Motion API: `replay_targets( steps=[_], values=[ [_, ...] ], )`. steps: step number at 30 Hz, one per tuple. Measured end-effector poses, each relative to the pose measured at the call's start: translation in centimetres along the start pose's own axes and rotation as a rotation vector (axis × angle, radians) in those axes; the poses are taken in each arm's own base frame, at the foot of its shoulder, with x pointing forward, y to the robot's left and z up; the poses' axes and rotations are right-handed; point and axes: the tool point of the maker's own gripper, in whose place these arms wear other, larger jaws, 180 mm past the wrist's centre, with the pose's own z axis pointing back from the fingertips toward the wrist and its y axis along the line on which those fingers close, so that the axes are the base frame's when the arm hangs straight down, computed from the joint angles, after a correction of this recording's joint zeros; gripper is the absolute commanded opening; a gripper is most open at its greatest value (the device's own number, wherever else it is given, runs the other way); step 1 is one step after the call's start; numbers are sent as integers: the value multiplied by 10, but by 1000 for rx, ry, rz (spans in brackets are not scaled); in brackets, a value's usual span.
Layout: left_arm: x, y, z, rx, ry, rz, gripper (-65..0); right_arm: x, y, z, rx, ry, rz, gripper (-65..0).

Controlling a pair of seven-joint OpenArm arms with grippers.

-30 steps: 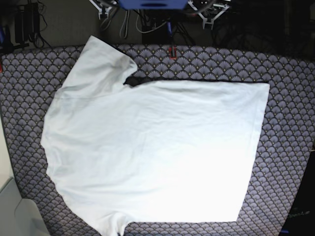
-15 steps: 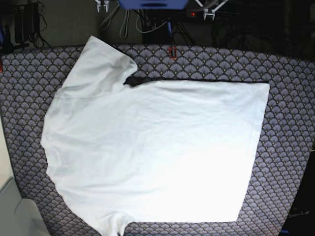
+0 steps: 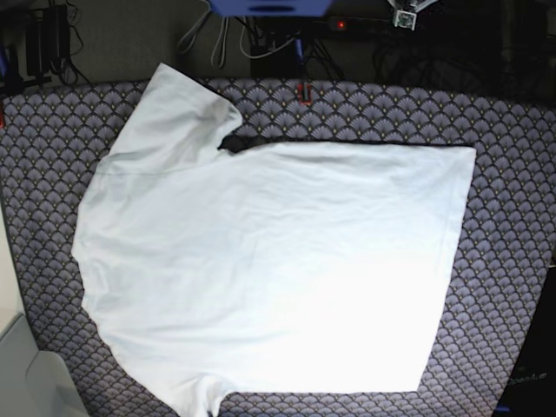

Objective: Fold the T-shirt properly

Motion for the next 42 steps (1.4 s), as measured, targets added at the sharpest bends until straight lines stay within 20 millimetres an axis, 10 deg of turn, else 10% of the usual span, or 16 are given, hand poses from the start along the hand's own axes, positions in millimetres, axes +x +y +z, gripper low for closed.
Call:
replay_targets(
  steps=[13,21,35,42],
  values=[
    [137,13,91,-155,-358,215,-649,167,-52,117,-123,-465,68,-637],
    [179,39,111,-114,-389,207,-536,231,-43,120,-109,-639,56,-419],
    [192,77,93,-6,-240,325,-489,252,12,85,259,-486,-157,-401],
    [193,79,90,-7,-207,324,-488,264,6,81,322,-445,-192,-402]
  ],
)
